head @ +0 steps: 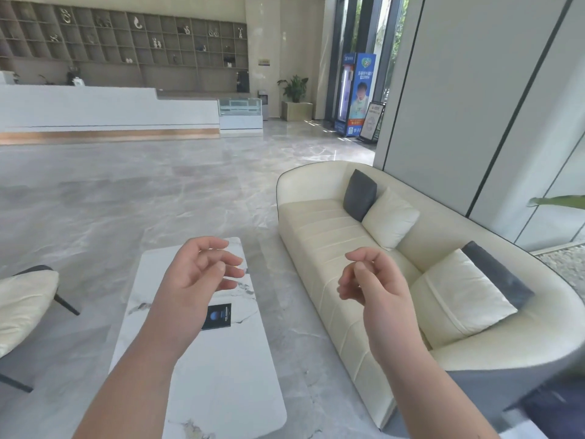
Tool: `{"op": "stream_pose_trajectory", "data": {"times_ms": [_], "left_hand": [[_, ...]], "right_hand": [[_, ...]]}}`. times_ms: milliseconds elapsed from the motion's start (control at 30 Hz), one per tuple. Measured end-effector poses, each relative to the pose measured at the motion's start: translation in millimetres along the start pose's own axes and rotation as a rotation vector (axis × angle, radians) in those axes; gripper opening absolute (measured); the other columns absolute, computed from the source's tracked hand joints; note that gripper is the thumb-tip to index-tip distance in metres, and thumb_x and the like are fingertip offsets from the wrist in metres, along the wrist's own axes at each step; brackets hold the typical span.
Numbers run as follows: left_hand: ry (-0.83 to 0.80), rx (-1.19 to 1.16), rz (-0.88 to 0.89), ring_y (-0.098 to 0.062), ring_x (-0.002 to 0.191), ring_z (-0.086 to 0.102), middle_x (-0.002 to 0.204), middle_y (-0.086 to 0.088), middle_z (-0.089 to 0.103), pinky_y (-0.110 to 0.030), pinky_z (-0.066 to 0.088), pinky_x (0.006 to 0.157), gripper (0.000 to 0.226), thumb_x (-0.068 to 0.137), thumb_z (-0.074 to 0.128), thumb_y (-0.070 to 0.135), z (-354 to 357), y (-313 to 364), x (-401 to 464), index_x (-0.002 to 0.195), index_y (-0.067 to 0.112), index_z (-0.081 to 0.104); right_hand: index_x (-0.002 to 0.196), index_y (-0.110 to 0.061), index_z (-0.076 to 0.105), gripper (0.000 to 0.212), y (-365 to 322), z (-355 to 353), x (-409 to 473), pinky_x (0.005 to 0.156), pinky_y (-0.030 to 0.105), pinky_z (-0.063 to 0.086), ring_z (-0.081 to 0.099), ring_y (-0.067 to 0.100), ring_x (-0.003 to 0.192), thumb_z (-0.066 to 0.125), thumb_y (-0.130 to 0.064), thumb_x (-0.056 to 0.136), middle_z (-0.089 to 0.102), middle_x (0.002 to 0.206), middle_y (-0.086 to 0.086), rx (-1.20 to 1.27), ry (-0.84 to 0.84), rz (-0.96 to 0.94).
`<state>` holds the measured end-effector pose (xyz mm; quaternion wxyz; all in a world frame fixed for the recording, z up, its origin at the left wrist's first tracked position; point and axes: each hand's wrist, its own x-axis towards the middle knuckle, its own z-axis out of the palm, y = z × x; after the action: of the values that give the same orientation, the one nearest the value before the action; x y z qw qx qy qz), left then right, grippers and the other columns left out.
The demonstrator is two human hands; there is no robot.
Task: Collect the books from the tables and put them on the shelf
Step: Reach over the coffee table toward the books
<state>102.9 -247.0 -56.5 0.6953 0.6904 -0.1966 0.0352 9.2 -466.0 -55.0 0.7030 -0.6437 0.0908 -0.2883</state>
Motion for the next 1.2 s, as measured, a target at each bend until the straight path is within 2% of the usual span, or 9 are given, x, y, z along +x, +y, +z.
{"op": "stream_pose_trajectory", "data": {"times_ms": [167, 233, 400, 633, 733, 833, 967, 1100, 1200], "left_hand": [[-0.053, -0.025, -0.036, -0.019, 0.083, 0.072, 0.089, -0.001, 0.074, -0.036, 0.057, 0.081, 0.031, 0.099, 0.040, -0.008, 61, -43, 84, 0.110, 0.015, 0.058], [-0.086, -0.030, -0.042, -0.021, 0.083, 0.071, 0.091, -0.005, 0.073, -0.040, 0.058, 0.082, 0.029, 0.099, 0.041, -0.008, 86, -56, 126, 0.111, 0.013, 0.057], [-0.157, -0.059, -0.057, -0.021, 0.082, 0.072, 0.092, -0.008, 0.073, -0.040, 0.056, 0.080, 0.029, 0.098, 0.045, -0.005, 148, -88, 218, 0.106, 0.019, 0.059], [-0.098, -0.027, -0.127, -0.026, 0.082, 0.070, 0.092, -0.011, 0.070, -0.035, 0.056, 0.076, 0.035, 0.098, 0.039, -0.012, 204, -149, 316, 0.105, 0.016, 0.058], [-0.014, -0.008, -0.132, -0.016, 0.074, 0.070, 0.089, -0.010, 0.069, -0.026, 0.059, 0.070, 0.035, 0.098, 0.039, -0.012, 218, -173, 367, 0.103, 0.016, 0.058], [0.077, 0.052, -0.142, -0.019, 0.079, 0.070, 0.092, -0.009, 0.070, -0.025, 0.059, 0.072, 0.032, 0.098, 0.038, -0.011, 229, -197, 418, 0.110, 0.012, 0.057], [0.246, 0.105, -0.170, -0.027, 0.084, 0.069, 0.087, -0.001, 0.074, -0.037, 0.054, 0.079, 0.040, 0.097, 0.038, -0.012, 213, -210, 470, 0.104, 0.021, 0.060], [0.535, 0.134, -0.225, -0.015, 0.073, 0.071, 0.080, 0.004, 0.075, -0.025, 0.059, 0.070, 0.044, 0.095, 0.036, -0.016, 169, -226, 479, 0.101, 0.020, 0.060], [0.757, 0.162, -0.310, -0.016, 0.073, 0.071, 0.080, 0.003, 0.074, -0.033, 0.057, 0.074, 0.043, 0.093, 0.039, -0.015, 127, -243, 455, 0.099, 0.021, 0.061]], "right_hand": [[0.100, -0.003, 0.058, 0.020, 25, -31, 86, 0.065, 0.028, 0.047, 0.053, 0.018, 0.062, 0.040, 0.003, 0.097, 0.057, 0.068, 0.006, -0.079, 0.059, 0.016], [0.099, -0.007, 0.060, 0.021, 30, -43, 126, 0.066, 0.028, 0.048, 0.054, 0.016, 0.062, 0.040, 0.002, 0.097, 0.058, 0.069, 0.006, -0.113, 0.082, 0.034], [0.102, -0.007, 0.059, 0.020, 47, -79, 215, 0.066, 0.026, 0.049, 0.055, 0.015, 0.064, 0.041, 0.000, 0.098, 0.059, 0.069, 0.003, -0.144, 0.129, 0.041], [0.102, -0.007, 0.060, 0.020, 100, -117, 331, 0.068, 0.030, 0.049, 0.055, 0.015, 0.064, 0.041, -0.001, 0.098, 0.059, 0.071, 0.005, -0.158, 0.146, 0.104], [0.100, -0.008, 0.060, 0.020, 128, -124, 400, 0.069, 0.030, 0.049, 0.055, 0.016, 0.063, 0.041, 0.000, 0.097, 0.059, 0.069, 0.002, -0.145, 0.114, 0.110], [0.096, -0.012, 0.060, 0.022, 157, -115, 482, 0.069, 0.031, 0.049, 0.055, 0.015, 0.062, 0.041, 0.000, 0.096, 0.059, 0.066, -0.001, -0.143, -0.014, 0.135], [0.099, -0.013, 0.060, 0.023, 179, -73, 573, 0.074, 0.034, 0.049, 0.055, 0.016, 0.065, 0.041, -0.002, 0.096, 0.058, 0.069, 0.002, -0.141, -0.241, 0.166], [0.101, -0.006, 0.059, 0.020, 216, 6, 640, 0.068, 0.033, 0.048, 0.052, 0.018, 0.063, 0.040, 0.001, 0.096, 0.056, 0.067, 0.005, -0.112, -0.475, 0.189], [0.097, -0.011, 0.059, 0.024, 253, 75, 656, 0.063, 0.029, 0.045, 0.049, 0.021, 0.062, 0.040, 0.004, 0.096, 0.055, 0.064, 0.003, -0.084, -0.666, 0.223]]}}
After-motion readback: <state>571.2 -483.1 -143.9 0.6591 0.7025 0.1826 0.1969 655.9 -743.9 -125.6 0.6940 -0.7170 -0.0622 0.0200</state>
